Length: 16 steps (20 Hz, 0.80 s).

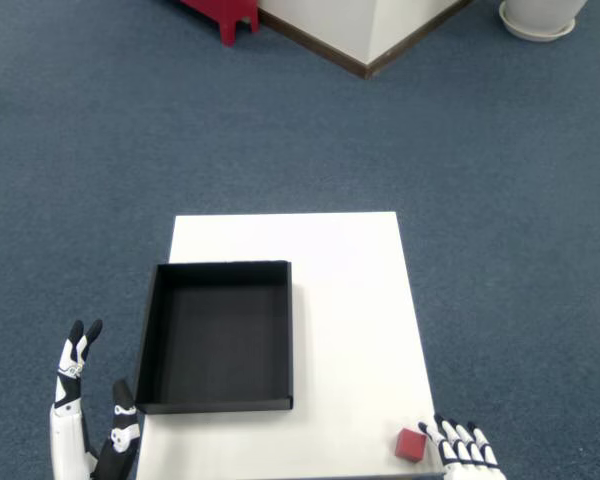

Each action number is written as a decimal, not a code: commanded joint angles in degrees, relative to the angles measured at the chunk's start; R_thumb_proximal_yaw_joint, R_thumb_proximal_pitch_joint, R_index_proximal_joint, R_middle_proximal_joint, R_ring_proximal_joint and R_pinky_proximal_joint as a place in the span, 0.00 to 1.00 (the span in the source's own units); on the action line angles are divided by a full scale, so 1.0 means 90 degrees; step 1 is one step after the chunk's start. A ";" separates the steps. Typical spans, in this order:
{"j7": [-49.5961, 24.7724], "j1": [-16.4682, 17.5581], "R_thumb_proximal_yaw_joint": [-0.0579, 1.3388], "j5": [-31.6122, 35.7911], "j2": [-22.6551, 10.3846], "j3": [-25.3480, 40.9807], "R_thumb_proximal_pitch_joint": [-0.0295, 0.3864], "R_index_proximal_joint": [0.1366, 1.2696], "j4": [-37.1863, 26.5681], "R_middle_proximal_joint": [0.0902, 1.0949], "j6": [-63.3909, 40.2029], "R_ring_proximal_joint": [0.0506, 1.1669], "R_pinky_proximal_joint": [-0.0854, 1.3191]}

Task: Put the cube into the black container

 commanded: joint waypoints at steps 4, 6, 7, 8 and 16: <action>0.0010 -0.0106 0.49 0.0068 -0.0062 -0.0058 0.06 0.18 0.0066 0.09 0.0160 0.15 0.08; 0.0042 -0.0111 0.49 0.0081 -0.0051 -0.0070 0.06 0.18 0.0066 0.09 0.0191 0.15 0.08; 0.0060 -0.0117 0.49 0.0089 -0.0047 -0.0077 0.06 0.18 0.0065 0.09 0.0204 0.15 0.09; 0.0072 -0.0122 0.50 0.0096 -0.0047 -0.0083 0.06 0.18 0.0066 0.09 0.0212 0.15 0.09; 0.0233 -0.0110 0.51 0.0137 -0.0039 -0.0110 0.07 0.19 0.0063 0.10 0.0289 0.15 0.09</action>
